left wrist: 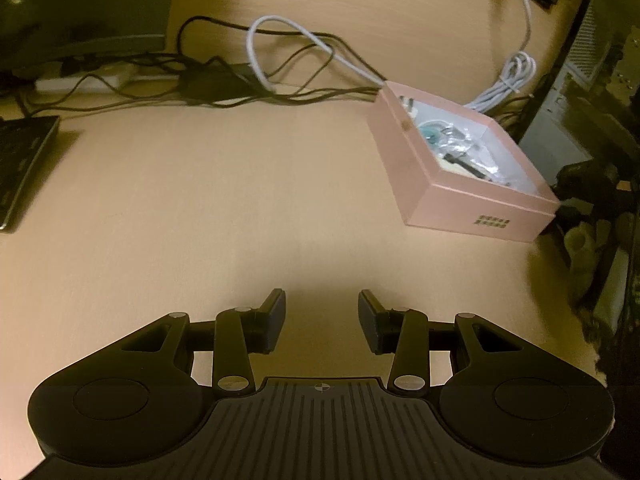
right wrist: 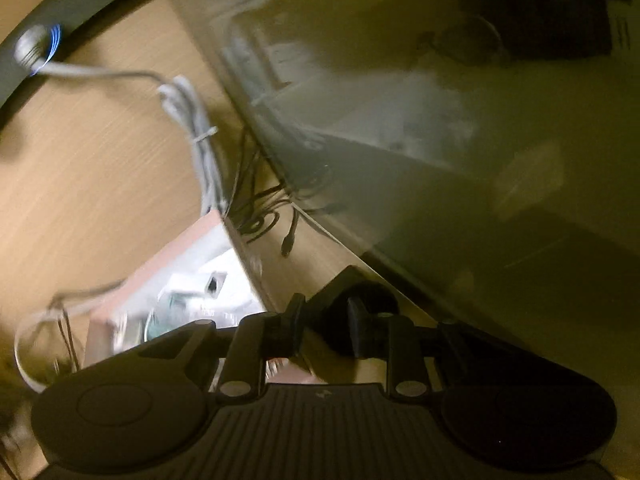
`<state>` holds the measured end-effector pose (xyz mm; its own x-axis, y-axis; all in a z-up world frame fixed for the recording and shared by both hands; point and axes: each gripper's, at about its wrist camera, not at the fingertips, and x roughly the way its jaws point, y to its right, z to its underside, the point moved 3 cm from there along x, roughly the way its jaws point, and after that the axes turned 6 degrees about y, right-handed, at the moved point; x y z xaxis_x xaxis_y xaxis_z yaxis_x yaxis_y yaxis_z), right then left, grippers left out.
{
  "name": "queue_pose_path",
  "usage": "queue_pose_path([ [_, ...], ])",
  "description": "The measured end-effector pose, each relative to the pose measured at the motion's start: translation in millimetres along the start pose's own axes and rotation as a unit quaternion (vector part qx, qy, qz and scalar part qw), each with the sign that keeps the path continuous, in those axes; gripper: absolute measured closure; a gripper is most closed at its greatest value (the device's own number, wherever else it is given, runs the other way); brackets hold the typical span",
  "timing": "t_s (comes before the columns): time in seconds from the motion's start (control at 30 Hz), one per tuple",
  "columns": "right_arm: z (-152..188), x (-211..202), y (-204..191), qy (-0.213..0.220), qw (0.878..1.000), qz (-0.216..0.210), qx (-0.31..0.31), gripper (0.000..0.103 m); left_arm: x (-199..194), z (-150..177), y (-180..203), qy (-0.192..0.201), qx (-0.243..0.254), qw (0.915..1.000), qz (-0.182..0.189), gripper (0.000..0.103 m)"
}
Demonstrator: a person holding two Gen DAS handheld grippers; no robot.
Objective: Organize rigid objects
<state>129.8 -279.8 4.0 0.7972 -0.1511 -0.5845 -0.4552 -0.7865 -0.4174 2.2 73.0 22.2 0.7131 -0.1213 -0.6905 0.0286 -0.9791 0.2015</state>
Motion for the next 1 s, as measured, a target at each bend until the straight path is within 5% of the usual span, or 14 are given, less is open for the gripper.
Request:
queue_pose_path([
  [0.17,0,-4,-4,0.008,1.000,-0.010,-0.002,0.098,0,-5,-10,-0.001,-0.003,0.9999,-0.010,0.059],
  [0.37,21,-59,8,-0.011,0.998,-0.030,-0.059,0.100,11,-5,10,-0.010,0.014,0.9996,0.023,0.059],
  [0.53,55,-111,18,-0.078,0.988,-0.104,-0.089,0.100,20,4,39,-0.020,0.031,0.9975,0.059,0.059],
  [0.63,66,-124,19,-0.109,0.977,-0.145,-0.112,0.089,21,8,56,-0.020,0.040,0.9962,0.075,0.059],
  [0.77,69,-141,23,-0.114,0.965,-0.157,-0.175,0.039,15,11,67,-0.014,0.046,0.9953,0.084,0.059],
  [0.87,72,-160,22,-0.073,0.946,-0.165,-0.269,0.035,10,12,65,-0.012,0.042,0.9963,0.074,0.059],
  [1.0,87,-165,5,-0.002,0.896,-0.160,-0.415,0.027,5,12,63,-0.013,0.042,0.9970,0.064,0.059],
])
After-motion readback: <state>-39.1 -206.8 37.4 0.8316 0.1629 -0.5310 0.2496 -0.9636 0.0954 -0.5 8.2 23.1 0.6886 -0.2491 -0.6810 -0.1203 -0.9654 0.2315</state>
